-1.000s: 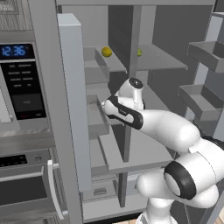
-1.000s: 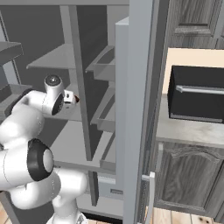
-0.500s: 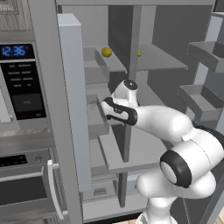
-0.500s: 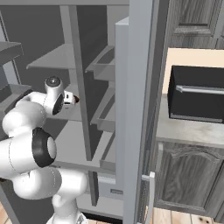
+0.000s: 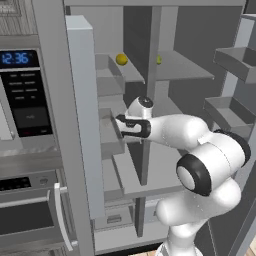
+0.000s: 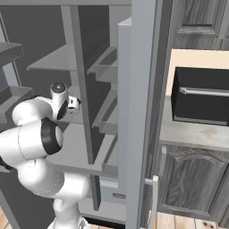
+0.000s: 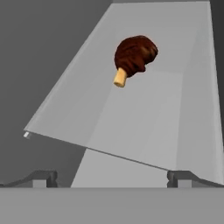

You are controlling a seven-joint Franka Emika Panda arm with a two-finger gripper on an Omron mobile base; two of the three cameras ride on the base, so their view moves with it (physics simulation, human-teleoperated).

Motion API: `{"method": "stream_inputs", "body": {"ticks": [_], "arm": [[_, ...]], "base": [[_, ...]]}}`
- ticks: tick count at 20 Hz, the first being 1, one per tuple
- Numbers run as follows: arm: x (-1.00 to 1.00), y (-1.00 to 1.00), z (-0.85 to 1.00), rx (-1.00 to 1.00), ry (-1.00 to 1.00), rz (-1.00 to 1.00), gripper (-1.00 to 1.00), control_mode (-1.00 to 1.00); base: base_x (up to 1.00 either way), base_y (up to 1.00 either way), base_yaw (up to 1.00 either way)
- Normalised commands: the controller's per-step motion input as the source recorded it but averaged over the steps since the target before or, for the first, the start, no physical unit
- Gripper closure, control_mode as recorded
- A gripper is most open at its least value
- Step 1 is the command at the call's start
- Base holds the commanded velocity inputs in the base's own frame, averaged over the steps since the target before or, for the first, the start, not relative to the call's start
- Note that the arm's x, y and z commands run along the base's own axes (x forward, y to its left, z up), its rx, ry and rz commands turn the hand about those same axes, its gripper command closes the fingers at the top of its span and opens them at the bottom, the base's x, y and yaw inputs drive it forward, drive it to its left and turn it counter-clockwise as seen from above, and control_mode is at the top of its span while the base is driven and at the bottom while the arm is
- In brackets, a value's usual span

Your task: There's a steak in the fridge that needs to be moved to the freezer for freezing. Pick up the steak from the fridge, place it on any shelf in the freezer, and close the fridge and freezer doors when done.

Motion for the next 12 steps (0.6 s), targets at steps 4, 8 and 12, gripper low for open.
{"method": "stream_inputs", "body": {"ticks": [4,8,12], "arm": [[0.37,0.35,-0.21,-0.04,0.00,-0.01,-1.00,-1.00],[0.43,0.29,-0.17,-0.04,0.00,-0.01,-1.00,-1.00],[0.42,0.32,-0.10,-0.03,0.00,-0.03,-1.00,-1.00]], "base": [[0.00,0.00,0.00],[0.00,0.00,0.00],[0.00,0.00,0.00]]}}
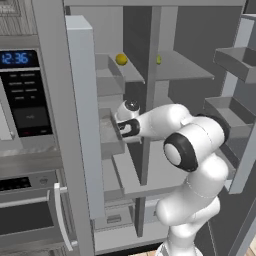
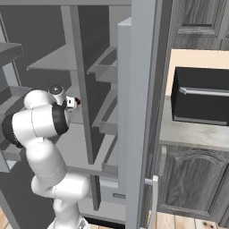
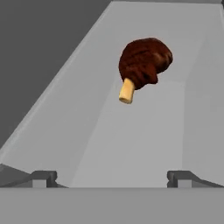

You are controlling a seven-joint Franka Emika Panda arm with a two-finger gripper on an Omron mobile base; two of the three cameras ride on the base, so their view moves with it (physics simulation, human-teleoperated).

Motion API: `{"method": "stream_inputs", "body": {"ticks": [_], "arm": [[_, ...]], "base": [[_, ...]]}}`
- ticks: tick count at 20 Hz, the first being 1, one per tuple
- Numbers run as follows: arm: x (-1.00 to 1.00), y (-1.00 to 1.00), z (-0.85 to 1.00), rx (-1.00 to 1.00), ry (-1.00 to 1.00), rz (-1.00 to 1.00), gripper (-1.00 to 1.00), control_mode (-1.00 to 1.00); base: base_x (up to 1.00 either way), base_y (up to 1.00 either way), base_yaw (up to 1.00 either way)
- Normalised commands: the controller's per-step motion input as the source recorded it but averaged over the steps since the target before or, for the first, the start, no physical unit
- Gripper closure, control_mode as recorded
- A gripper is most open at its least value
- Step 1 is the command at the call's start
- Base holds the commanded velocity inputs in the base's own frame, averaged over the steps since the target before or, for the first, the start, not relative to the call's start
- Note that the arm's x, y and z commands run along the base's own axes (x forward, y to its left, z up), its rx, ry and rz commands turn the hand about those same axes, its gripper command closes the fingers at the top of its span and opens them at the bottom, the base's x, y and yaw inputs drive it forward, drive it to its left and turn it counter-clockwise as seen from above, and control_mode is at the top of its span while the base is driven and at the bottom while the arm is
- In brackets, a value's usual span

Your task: There's a steak in the fridge that needs to be moved to the freezer for freezing. Pick up the steak from the fridge, place it on any shelf in the freezer, and close the fridge and freezer doors when done.

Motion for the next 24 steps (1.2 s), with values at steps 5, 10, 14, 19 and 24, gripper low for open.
{"method": "stream_inputs", "body": {"ticks": [5,10,14,19,24], "arm": [[0.40,0.01,-0.03,0.00,0.00,0.00,-1.00,-1.00],[0.41,0.00,-0.11,0.00,0.00,0.00,-1.00,-1.00],[0.46,0.00,-0.22,0.00,0.00,0.00,-1.00,-1.00],[0.55,0.01,-0.26,0.00,0.00,0.00,-1.00,-1.00],[0.55,0.02,-0.20,0.00,0.00,-0.02,-1.00,-1.00]], "base": [[0.00,0.00,0.00],[0.00,0.00,0.00],[0.00,0.00,0.00],[0.00,0.00,0.00],[0.00,0.00,0.00]]}}
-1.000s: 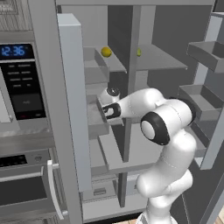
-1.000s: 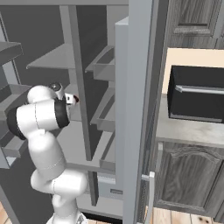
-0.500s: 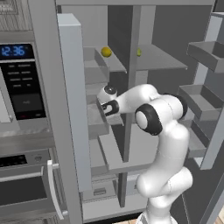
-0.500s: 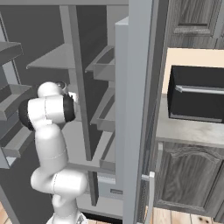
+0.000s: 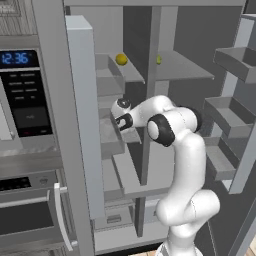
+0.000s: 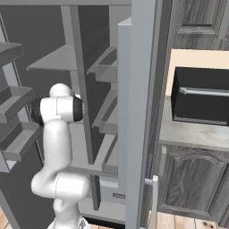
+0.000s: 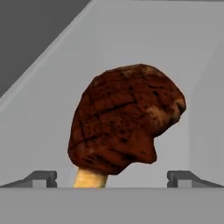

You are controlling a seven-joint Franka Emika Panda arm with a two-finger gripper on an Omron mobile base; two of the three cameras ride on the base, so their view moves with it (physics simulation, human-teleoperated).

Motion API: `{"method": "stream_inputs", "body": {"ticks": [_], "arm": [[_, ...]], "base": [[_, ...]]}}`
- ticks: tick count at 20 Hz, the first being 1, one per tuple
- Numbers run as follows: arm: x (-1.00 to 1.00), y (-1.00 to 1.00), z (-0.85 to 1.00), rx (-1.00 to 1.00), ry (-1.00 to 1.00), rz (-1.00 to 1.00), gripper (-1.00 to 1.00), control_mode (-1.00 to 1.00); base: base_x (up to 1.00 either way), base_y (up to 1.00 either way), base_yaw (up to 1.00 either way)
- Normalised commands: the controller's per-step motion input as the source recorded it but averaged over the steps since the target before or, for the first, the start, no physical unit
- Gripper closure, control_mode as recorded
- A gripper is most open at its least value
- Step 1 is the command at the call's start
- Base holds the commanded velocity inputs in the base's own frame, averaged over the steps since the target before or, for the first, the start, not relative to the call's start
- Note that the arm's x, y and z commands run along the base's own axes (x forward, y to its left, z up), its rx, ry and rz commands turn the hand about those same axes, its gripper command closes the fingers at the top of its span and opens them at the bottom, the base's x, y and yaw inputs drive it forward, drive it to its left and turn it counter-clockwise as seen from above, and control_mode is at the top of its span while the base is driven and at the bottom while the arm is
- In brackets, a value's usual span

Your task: There's a steak in the fridge that needs to be moved to the freezer for freezing. Pick up the steak from the fridge, place it on any shelf in the freezer, and close the fridge and freezer doors when done.

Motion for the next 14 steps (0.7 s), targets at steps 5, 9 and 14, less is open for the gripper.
{"method": "stream_inputs", "body": {"ticks": [5,9,14], "arm": [[0.50,0.24,-0.18,0.00,0.01,-0.05,-1.00,-1.00],[0.45,0.19,-0.18,0.00,0.02,-0.05,-1.00,-1.00],[0.20,0.02,-0.77,0.00,0.11,-0.04,1.00,-1.00]], "base": [[0.00,0.00,0.00],[0.00,0.00,0.00],[0.00,0.00,0.00]]}}
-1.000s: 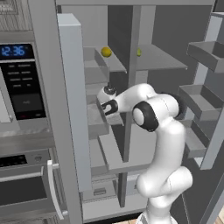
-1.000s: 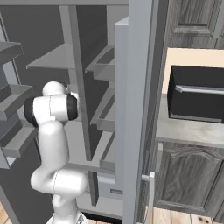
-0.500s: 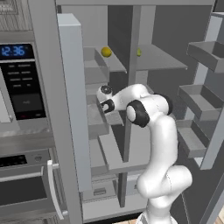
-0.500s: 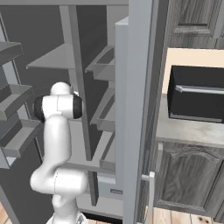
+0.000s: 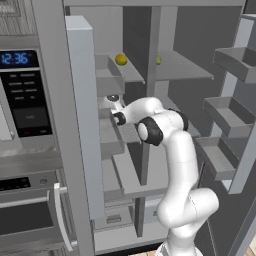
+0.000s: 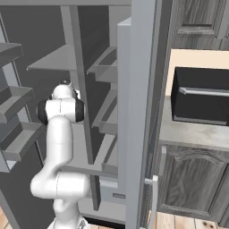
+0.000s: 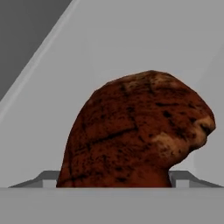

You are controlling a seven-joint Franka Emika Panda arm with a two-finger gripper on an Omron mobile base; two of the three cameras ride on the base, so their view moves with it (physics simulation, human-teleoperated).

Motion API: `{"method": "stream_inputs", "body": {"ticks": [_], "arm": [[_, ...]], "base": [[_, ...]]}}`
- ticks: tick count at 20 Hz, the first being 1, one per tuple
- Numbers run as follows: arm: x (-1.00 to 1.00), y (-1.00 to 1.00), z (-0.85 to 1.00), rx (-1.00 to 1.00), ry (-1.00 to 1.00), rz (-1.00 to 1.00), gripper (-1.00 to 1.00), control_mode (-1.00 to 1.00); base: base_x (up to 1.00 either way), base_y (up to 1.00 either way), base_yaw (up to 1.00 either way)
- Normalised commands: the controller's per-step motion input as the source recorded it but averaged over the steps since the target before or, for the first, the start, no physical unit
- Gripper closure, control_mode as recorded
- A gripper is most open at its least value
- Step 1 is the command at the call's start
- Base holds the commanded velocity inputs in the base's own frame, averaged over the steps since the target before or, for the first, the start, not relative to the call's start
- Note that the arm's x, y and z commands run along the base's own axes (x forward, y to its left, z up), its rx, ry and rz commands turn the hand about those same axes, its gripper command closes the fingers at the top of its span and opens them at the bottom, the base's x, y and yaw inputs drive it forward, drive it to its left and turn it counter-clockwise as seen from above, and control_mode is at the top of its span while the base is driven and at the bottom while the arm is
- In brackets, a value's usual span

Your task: There's a steak in the fridge that needs to be moved to the freezer for freezing. Pick up the steak from the fridge, place it on any shelf in the freezer, and close the fridge and freezer doors when done.

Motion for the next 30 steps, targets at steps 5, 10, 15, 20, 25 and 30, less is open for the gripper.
{"method": "stream_inputs", "body": {"ticks": [5,10,15,20,25,30], "arm": [[0.04,0.00,-0.97,0.00,0.02,0.00,1.00,-1.00],[-0.47,0.02,-0.96,0.02,-0.11,0.00,1.00,-1.00],[-0.91,-0.29,-0.59,0.02,-0.10,0.00,1.00,-1.00],[-0.99,-0.02,0.04,0.00,0.00,0.00,1.00,-1.00],[-1.00,-0.09,0.43,0.00,0.00,0.00,1.00,-1.00],[-0.87,-0.17,0.79,-0.01,0.00,-0.03,1.00,-1.00]], "base": [[0.00,0.00,0.00],[0.00,0.00,0.00],[0.00,0.00,0.00],[0.00,0.00,0.00],[0.00,0.00,0.00],[0.00,0.00,0.00]]}}
